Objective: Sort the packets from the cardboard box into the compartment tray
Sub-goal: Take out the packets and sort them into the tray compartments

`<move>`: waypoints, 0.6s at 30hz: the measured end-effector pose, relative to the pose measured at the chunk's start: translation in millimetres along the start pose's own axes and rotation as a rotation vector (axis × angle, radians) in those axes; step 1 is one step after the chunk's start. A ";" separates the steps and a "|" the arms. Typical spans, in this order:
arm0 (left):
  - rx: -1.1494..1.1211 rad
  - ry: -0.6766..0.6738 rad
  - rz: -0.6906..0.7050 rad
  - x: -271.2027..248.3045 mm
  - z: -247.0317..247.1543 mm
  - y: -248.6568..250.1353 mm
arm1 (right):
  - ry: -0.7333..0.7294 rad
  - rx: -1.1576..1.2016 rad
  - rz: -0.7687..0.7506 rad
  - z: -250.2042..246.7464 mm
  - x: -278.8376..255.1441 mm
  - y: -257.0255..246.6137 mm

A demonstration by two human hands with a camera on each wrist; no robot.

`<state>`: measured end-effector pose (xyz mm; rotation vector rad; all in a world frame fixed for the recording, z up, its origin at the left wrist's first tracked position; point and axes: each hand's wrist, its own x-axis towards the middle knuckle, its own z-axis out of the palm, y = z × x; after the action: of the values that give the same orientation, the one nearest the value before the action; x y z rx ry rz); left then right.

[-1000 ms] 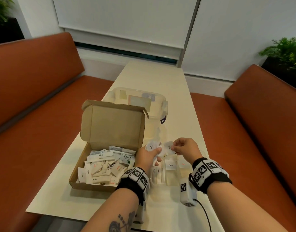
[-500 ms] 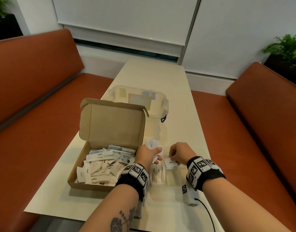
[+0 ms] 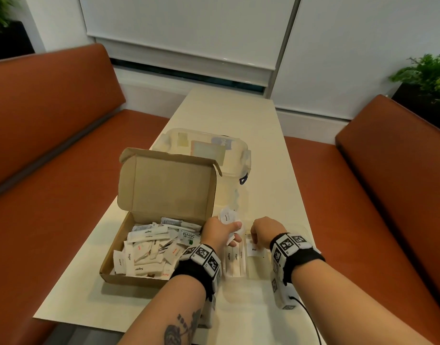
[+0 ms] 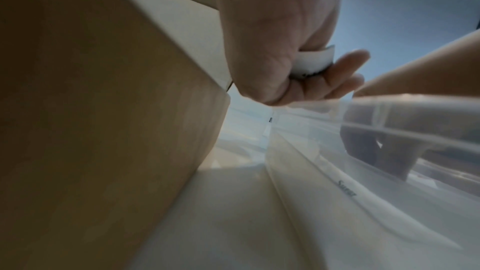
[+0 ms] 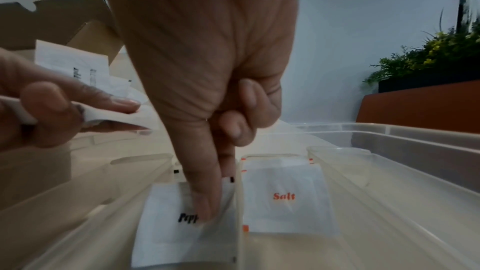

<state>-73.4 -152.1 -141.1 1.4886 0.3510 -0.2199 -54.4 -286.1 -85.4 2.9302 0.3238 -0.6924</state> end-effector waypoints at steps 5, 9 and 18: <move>0.025 -0.006 0.007 1.1 0.1 -0.6 | 0.009 -0.107 -0.036 1.1 1.1 -0.9; 0.009 -0.011 0.002 2.6 0.6 -1.5 | 0.000 -0.194 -0.082 2.8 0.1 -1.0; 0.026 -0.029 -0.001 6.1 -0.3 -3.5 | -0.002 -0.322 -0.060 5.5 2.5 -2.3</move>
<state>-69.0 -151.6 -146.6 1.5099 0.3266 -0.2470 -55.1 -284.3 -91.6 2.6240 0.4760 -0.5880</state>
